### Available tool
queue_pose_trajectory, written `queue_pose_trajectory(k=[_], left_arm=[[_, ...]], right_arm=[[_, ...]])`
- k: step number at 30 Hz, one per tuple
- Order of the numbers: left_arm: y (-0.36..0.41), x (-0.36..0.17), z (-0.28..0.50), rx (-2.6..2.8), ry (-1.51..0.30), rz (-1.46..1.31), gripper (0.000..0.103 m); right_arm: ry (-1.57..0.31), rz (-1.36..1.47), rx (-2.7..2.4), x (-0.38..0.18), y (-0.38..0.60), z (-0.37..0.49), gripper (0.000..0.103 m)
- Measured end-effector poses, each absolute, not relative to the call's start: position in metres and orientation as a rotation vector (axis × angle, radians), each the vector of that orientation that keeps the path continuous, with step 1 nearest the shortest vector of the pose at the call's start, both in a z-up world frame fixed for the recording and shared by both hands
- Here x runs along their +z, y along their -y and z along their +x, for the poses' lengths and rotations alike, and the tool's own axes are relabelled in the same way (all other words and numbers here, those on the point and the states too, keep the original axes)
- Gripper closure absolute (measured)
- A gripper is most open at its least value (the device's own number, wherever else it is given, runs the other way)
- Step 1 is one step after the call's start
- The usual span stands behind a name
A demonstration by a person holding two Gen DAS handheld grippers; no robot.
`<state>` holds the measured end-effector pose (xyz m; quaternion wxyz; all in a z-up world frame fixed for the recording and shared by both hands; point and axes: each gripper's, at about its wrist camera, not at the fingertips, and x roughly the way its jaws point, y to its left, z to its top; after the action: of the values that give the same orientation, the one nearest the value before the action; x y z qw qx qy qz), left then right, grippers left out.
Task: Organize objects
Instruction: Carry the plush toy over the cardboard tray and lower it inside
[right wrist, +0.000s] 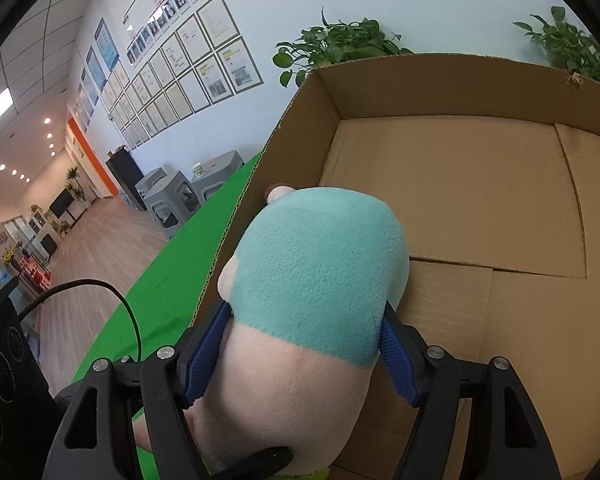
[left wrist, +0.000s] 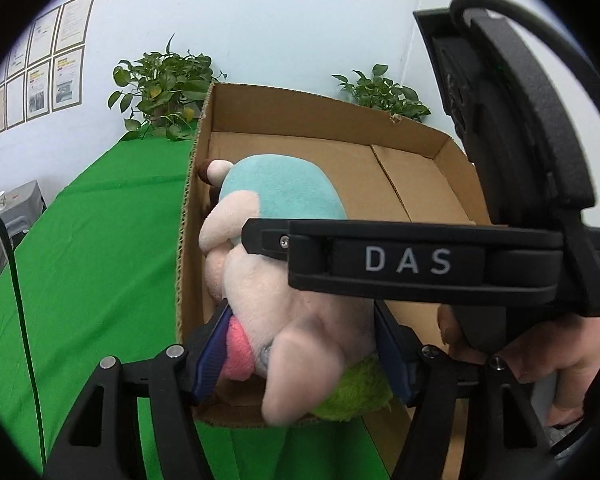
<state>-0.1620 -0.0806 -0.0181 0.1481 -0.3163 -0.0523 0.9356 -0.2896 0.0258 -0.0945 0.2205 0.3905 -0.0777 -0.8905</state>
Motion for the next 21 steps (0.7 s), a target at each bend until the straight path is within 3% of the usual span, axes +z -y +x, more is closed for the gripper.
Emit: queue_pose_trajectory(k=[3, 5, 7, 12, 14, 18, 21], left_arm=[[0.088, -0.013, -0.148, 2.703, 0.168, -0.889, 0.037], [0.093, -0.012, -0.141, 2.725, 0.164, -0.878, 0.037], [0.099, -0.012, -0.135, 2.739, 0.191, -0.889, 0.037], [0.114, -0.018, -0.134, 2.726, 0.284, -0.933, 0.036], [0.117, -0.021, -0.137, 2.710, 0.307, -0.957, 0.035], [0.129, -0.025, -0.149, 2.680, 0.362, -0.981, 0.031], [0.136, -0.031, -0.151, 2.626, 0.439, -1.014, 0.031]], right_arm=[[0.181, 1.056, -2.485, -0.095, -0.022, -0.284, 0.030], [0.179, 1.049, -2.487, -0.094, -0.021, -0.285, 0.022], [0.209, 1.045, -2.483, -0.093, -0.022, -0.286, 0.014], [0.317, 0.989, -2.444, -0.069, -0.045, -0.269, 0.009], [0.321, 0.979, -2.440, -0.061, -0.052, -0.262, 0.000], [0.337, 1.086, -2.370, -0.074, -0.055, -0.257, 0.001], [0.345, 1.138, -2.368, -0.089, -0.053, -0.258, 0.014]])
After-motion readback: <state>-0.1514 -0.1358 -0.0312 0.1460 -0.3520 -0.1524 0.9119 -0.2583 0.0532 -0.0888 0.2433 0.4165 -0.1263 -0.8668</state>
